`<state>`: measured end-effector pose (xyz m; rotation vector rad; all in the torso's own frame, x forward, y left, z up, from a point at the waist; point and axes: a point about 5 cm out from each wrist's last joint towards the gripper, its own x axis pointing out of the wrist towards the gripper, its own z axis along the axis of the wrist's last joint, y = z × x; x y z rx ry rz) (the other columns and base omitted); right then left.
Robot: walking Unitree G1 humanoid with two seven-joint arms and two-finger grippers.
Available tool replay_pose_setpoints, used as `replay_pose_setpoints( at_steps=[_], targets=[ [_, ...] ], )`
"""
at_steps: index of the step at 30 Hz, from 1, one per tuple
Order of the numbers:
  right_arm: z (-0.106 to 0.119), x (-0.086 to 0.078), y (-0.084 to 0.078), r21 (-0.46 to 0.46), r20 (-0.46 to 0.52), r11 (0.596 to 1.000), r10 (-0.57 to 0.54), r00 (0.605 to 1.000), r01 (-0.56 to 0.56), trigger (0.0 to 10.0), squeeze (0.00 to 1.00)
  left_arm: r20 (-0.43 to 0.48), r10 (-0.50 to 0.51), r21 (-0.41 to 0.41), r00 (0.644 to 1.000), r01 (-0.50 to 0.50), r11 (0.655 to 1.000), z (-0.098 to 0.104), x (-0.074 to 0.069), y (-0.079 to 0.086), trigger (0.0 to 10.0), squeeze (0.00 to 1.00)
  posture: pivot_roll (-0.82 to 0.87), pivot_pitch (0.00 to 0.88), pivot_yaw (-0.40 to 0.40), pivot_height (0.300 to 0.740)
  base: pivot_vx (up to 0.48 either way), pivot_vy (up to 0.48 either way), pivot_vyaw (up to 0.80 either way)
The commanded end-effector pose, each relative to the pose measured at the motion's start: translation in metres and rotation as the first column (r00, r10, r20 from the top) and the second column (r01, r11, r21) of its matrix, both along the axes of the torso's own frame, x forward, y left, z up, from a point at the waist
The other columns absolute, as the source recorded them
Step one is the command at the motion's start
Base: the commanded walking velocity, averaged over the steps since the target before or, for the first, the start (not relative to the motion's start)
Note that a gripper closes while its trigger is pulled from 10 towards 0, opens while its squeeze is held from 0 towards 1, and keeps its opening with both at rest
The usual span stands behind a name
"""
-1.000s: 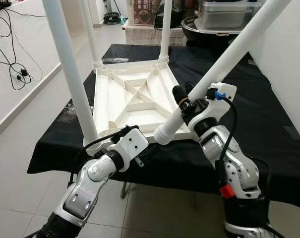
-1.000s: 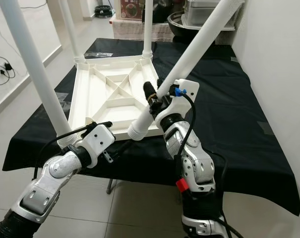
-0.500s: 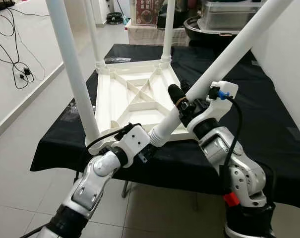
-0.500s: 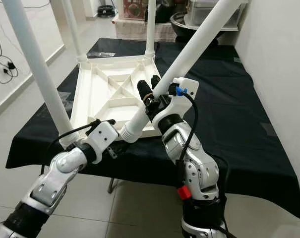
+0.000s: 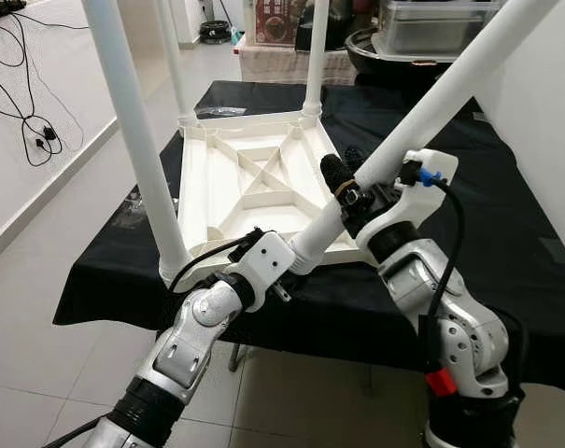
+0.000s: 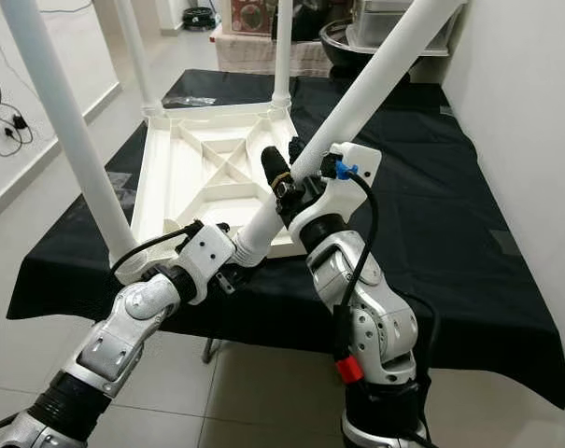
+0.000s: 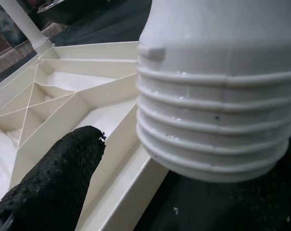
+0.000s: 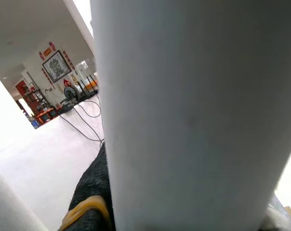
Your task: Building children table
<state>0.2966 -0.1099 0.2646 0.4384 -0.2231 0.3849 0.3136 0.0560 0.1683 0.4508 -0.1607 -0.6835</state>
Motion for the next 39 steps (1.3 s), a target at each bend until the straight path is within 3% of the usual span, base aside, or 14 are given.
replay_pose_setpoints(
  at_steps=[1,9,16,23,30,31,32,34,39],
  targets=[
    [-0.010,-0.002,0.015,-0.001,-0.051,0.998,0.068,0.996,-0.069,10.0,0.00,0.071,-0.096,-0.024,0.993,0.098,0.995,0.014,-0.006,-0.021,10.0,0.00,0.04,0.086,0.021,0.740,0.000,0.000,0.00],
    [-0.013,0.004,0.011,0.002,-0.058,1.000,0.026,0.998,-0.026,10.0,0.00,0.079,-0.146,-0.010,0.986,0.147,0.989,0.014,-0.013,-0.029,10.0,0.00,0.04,0.076,0.021,0.740,0.000,0.000,0.00],
    [-0.007,0.007,0.010,0.004,-0.041,1.000,0.017,0.999,-0.017,10.0,0.00,0.077,-0.104,-0.010,0.992,0.105,0.994,0.012,-0.009,-0.022,10.0,0.00,0.04,0.070,0.020,0.740,0.000,0.000,0.00],
    [-0.005,0.007,0.005,-0.006,-0.026,1.000,-0.001,1.000,0.001,10.0,0.00,0.065,-0.031,0.058,0.997,0.028,0.998,0.005,-0.002,-0.016,10.0,0.00,0.03,0.075,0.021,0.740,0.000,0.000,0.00],
    [-0.004,0.005,0.006,-0.003,-0.032,1.000,0.006,0.999,-0.007,10.0,0.00,0.060,-0.017,0.057,0.998,0.014,0.998,0.005,-0.001,-0.014,10.0,0.00,0.03,0.079,0.022,0.740,0.000,0.000,0.00],
    [-0.004,0.005,0.007,-0.007,-0.030,1.000,0.010,1.000,-0.011,10.0,0.00,0.061,-0.021,0.051,0.998,0.018,0.999,0.006,0.000,-0.014,8.8,0.00,0.03,0.081,0.019,0.740,0.000,0.000,0.00],
    [-0.004,0.005,0.007,-0.007,-0.030,1.000,0.010,1.000,-0.011,10.0,0.00,0.061,-0.021,0.051,0.998,0.018,0.999,0.006,0.000,-0.014,8.8,0.00,0.03,0.081,0.019,0.740,0.000,0.000,0.00],
    [-0.005,0.003,0.009,-0.008,-0.030,1.000,0.018,0.999,-0.018,10.0,0.00,0.068,-0.017,0.044,0.998,0.014,0.999,0.007,0.001,-0.013,0.0,0.00,0.03,0.081,0.020,0.740,0.000,0.000,0.00],
    [-0.006,0.003,0.011,-0.005,-0.035,1.000,0.021,0.999,-0.021,10.0,0.00,0.068,-0.010,0.043,0.998,0.007,0.999,0.008,0.002,-0.012,0.0,0.00,0.04,0.082,0.020,0.740,0.000,0.000,0.00]
  ],
)
